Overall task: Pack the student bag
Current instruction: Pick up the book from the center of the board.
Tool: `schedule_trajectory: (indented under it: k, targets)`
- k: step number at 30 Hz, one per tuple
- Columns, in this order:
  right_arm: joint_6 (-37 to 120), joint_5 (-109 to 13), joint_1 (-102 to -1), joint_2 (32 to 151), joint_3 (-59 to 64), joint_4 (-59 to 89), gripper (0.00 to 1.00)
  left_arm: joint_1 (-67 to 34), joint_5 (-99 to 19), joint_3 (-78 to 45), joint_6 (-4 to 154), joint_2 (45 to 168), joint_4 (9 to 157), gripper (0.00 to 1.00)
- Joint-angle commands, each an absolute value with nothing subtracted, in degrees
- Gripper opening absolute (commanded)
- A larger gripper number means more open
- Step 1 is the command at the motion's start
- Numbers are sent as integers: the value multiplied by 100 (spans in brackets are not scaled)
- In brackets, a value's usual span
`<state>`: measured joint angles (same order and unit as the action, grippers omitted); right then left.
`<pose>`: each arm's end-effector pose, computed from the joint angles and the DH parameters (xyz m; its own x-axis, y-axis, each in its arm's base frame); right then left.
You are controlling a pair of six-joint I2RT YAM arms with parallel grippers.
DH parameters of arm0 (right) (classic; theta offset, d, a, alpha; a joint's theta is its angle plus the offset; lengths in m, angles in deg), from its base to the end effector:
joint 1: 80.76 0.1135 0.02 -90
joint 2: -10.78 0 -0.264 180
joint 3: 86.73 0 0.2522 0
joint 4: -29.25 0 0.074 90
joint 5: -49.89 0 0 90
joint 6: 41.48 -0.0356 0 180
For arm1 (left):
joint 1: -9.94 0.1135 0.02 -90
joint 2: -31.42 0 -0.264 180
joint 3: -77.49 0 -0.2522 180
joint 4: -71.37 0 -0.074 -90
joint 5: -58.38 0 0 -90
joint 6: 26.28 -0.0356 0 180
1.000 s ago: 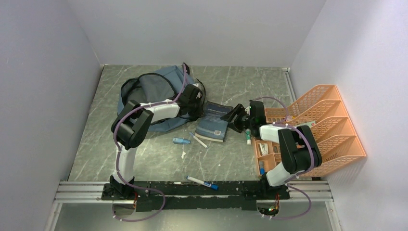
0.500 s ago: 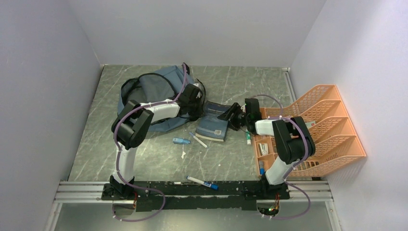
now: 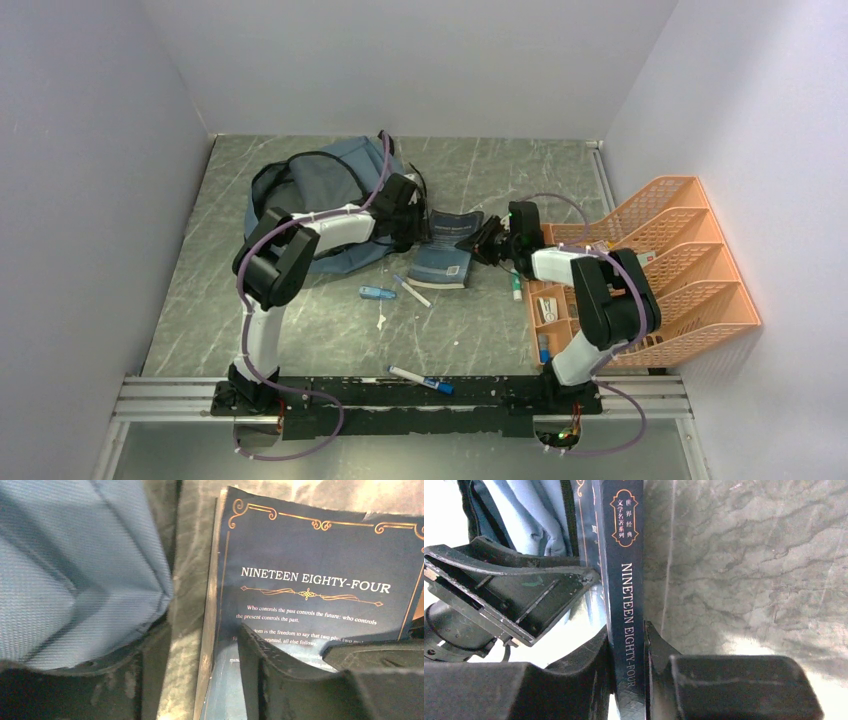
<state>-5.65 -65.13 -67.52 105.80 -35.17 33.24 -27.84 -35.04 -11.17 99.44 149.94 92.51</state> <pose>0.2965 0.0852 0.1355 -0.7882 0.5693 -0.2339 0.1941 0.5906 0.7832 0.3490 -0.2732 0.1485 -0.8546 -0.0749 -0.5139 0.1773 0.8879 -0.4244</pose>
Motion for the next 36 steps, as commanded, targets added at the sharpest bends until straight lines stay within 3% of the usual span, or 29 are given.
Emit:
schedule_trajectory:
  k: [1, 6, 13, 20, 24, 26, 32, 36]
  targets:
    - [198, -5866, -6719, 9890, -3096, 2541, 12, -2855, -3465, -1038, 9670, 14941, 10415, 65]
    - [840, -5479, -6722, 9299, -2840, 2119, 0, -2746, -3482, -858, 9539, 14265, 10507, 78]
    - [1561, -6118, -6694, 8703, -2607, 2876, 0, -2319, -3870, -1096, 8997, 12965, 10217, 86]
    - [3017, -7791, -6613, 9215, -986, 2469, 0, -2056, -3470, -1331, 7660, 11313, 10012, 88]
    - [4323, -9063, -6492, 9947, 558, 938, 0, -2054, -3270, -1066, 6679, 10924, 10414, 92]
    - [5127, -9281, -6393, 10239, 1287, 134, 0, -2064, -3349, -1081, 6011, 10688, 10556, 98]
    - [7681, -9645, -6130, 11601, 3921, -3294, 0, -2073, -3850, -1654, 5048, 9612, 10273, 98]
    - [8718, -9652, -5883, 12050, 4708, -4596, 0, -2082, -4310, -1573, 4545, 9381, 10506, 96]
